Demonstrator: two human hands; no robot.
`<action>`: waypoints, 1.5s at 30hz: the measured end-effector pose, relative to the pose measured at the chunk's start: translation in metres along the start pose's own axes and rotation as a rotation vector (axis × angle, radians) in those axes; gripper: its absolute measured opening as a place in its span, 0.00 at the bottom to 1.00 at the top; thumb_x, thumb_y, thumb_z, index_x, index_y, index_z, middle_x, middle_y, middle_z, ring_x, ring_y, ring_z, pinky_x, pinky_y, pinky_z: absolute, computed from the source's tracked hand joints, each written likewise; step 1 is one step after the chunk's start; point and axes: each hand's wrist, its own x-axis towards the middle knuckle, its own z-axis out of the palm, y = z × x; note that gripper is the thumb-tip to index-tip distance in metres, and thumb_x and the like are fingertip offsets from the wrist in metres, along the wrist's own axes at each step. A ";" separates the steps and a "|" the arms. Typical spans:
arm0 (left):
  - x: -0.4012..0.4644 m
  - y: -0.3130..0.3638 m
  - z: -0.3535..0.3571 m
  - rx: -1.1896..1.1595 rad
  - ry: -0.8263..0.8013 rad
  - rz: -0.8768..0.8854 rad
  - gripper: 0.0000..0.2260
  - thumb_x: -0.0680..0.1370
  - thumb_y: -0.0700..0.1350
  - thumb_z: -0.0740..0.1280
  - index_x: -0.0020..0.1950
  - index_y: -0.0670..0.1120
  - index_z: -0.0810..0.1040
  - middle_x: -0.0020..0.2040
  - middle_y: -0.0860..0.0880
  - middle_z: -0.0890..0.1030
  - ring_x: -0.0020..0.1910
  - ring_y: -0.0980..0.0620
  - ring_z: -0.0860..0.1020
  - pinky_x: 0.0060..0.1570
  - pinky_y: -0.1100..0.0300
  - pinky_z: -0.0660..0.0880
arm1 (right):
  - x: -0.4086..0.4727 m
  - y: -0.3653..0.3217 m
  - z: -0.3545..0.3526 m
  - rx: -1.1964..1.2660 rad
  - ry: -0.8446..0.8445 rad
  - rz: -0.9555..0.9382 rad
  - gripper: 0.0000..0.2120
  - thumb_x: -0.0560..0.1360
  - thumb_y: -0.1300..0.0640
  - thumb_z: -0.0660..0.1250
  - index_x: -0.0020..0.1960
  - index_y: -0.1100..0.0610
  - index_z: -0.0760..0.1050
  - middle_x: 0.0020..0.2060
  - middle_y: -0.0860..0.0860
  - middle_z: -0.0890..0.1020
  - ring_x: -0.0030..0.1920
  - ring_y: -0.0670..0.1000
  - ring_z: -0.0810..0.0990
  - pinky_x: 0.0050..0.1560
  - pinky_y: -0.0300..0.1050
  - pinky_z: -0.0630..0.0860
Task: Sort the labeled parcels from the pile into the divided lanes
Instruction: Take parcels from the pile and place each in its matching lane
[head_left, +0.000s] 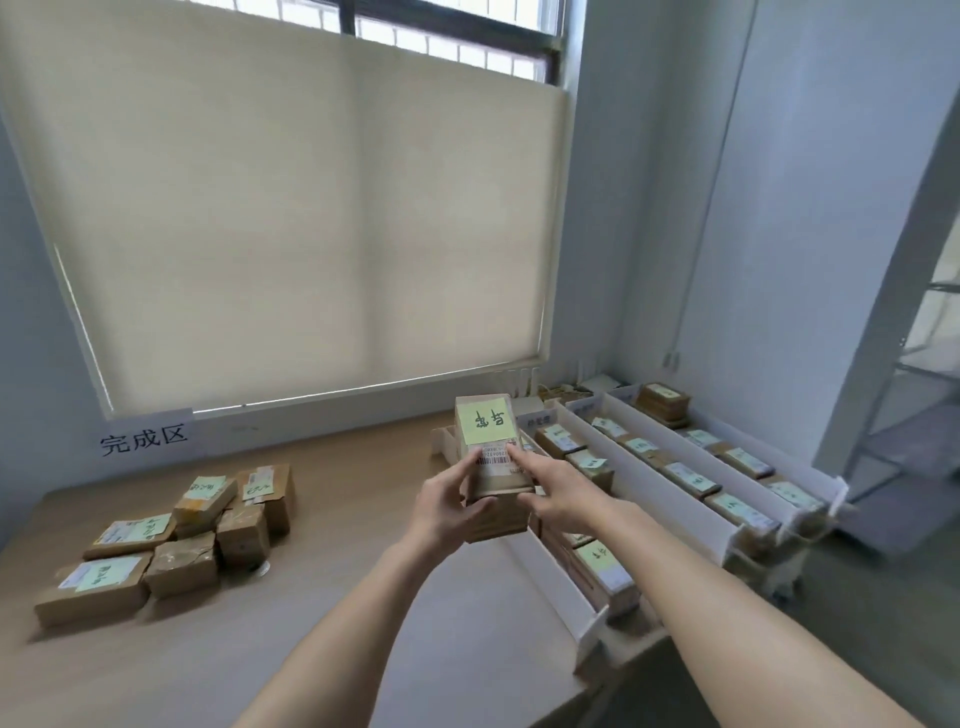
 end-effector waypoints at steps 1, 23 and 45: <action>0.005 0.010 0.014 0.003 -0.011 0.007 0.33 0.71 0.44 0.78 0.75 0.54 0.71 0.66 0.53 0.78 0.62 0.54 0.79 0.61 0.57 0.77 | -0.006 0.012 -0.010 -0.001 0.007 0.012 0.38 0.81 0.60 0.67 0.83 0.46 0.50 0.79 0.51 0.63 0.77 0.53 0.65 0.77 0.52 0.63; 0.097 0.093 0.278 0.053 -0.118 -0.053 0.35 0.73 0.50 0.76 0.77 0.56 0.65 0.70 0.53 0.75 0.62 0.51 0.78 0.63 0.54 0.75 | -0.021 0.280 -0.122 -0.035 -0.103 0.073 0.37 0.82 0.59 0.66 0.83 0.47 0.49 0.80 0.52 0.61 0.76 0.54 0.65 0.74 0.49 0.64; 0.279 -0.138 0.381 -0.021 -0.079 -0.345 0.36 0.71 0.52 0.76 0.77 0.54 0.66 0.69 0.55 0.75 0.64 0.56 0.75 0.63 0.55 0.74 | 0.264 0.442 -0.005 0.019 -0.348 0.070 0.37 0.82 0.56 0.65 0.83 0.45 0.49 0.81 0.46 0.58 0.79 0.50 0.59 0.79 0.50 0.59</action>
